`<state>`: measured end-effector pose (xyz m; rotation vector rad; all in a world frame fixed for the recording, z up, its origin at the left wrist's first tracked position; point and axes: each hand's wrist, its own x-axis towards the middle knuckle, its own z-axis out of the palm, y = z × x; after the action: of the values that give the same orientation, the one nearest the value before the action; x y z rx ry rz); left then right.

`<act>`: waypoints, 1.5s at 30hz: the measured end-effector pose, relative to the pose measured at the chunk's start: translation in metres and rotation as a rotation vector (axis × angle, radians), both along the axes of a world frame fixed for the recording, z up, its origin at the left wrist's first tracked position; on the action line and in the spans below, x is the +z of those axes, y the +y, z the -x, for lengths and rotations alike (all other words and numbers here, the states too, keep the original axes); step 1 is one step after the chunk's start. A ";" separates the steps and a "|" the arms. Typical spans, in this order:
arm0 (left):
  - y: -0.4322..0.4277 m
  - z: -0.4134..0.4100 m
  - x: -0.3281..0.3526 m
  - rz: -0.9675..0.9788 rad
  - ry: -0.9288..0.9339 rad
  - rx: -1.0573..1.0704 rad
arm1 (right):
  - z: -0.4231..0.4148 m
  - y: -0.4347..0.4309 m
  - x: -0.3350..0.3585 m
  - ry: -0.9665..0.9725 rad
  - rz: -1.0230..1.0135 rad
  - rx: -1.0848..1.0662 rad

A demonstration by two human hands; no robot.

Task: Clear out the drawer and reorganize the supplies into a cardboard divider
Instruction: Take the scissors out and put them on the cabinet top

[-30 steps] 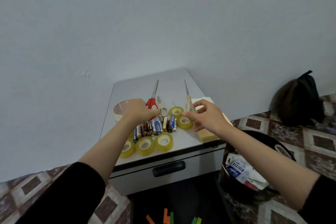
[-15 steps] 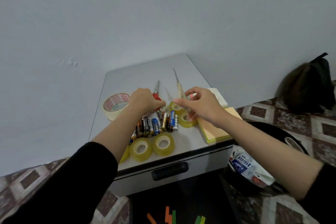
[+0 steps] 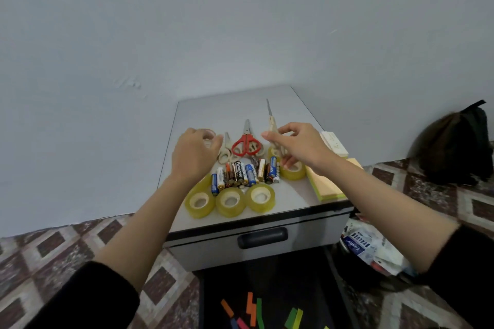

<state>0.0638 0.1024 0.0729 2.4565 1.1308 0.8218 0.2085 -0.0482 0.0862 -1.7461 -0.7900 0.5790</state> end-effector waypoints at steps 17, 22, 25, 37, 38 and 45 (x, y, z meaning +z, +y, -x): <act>0.007 0.083 -0.076 0.194 -0.107 -0.014 | 0.024 0.095 0.012 -0.529 0.511 0.077; 0.013 0.082 -0.081 0.168 -0.098 -0.035 | 0.036 0.114 0.012 -0.653 0.578 0.093; 0.014 0.081 -0.082 0.156 -0.099 -0.028 | 0.041 0.121 0.008 -0.665 0.619 0.079; 0.007 0.081 -0.077 0.166 -0.105 0.015 | 0.034 0.113 0.004 -0.621 0.535 0.007; 0.006 0.081 -0.076 0.171 -0.102 0.018 | 0.034 0.109 0.005 -0.633 0.526 -0.002; 0.003 0.084 -0.074 0.173 -0.122 0.001 | 0.056 0.063 0.016 -0.567 0.292 0.028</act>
<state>-0.0204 0.1049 -0.0008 2.2344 1.1107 0.8250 0.1528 0.0144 0.1026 -2.2120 -1.1648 0.2155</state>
